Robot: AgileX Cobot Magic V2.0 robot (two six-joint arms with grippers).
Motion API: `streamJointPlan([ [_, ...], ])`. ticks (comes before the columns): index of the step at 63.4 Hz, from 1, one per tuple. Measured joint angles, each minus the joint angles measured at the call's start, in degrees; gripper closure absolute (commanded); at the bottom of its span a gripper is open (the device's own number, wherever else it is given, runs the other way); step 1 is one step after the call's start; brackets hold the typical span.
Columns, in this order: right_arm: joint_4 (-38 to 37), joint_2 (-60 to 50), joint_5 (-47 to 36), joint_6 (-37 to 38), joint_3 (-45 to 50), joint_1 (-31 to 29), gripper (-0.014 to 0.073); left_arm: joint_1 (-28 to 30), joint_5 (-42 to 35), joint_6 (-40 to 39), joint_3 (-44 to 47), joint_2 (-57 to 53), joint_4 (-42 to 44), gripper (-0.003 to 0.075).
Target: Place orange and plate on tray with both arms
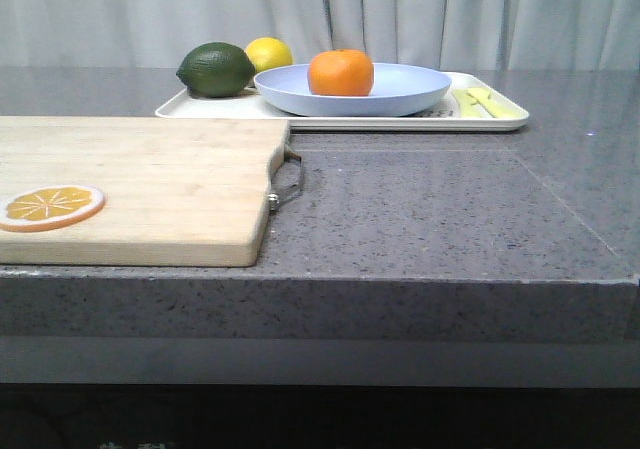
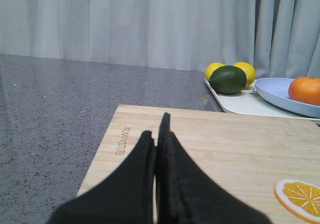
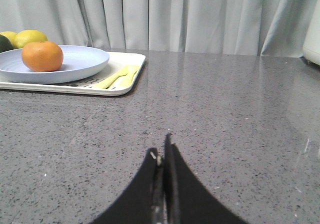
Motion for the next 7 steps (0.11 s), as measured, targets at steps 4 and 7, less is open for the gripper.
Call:
streamJointPlan([
  [4,0.0,0.0,0.0,0.0,0.0,0.0,0.0662,0.0,0.0,0.0,0.0,0.0,0.0,0.0738],
  [7,0.0,0.0,0.0,0.0,0.0,0.0,0.0662,0.0,0.0,0.0,0.0,0.0,0.0,0.0738],
])
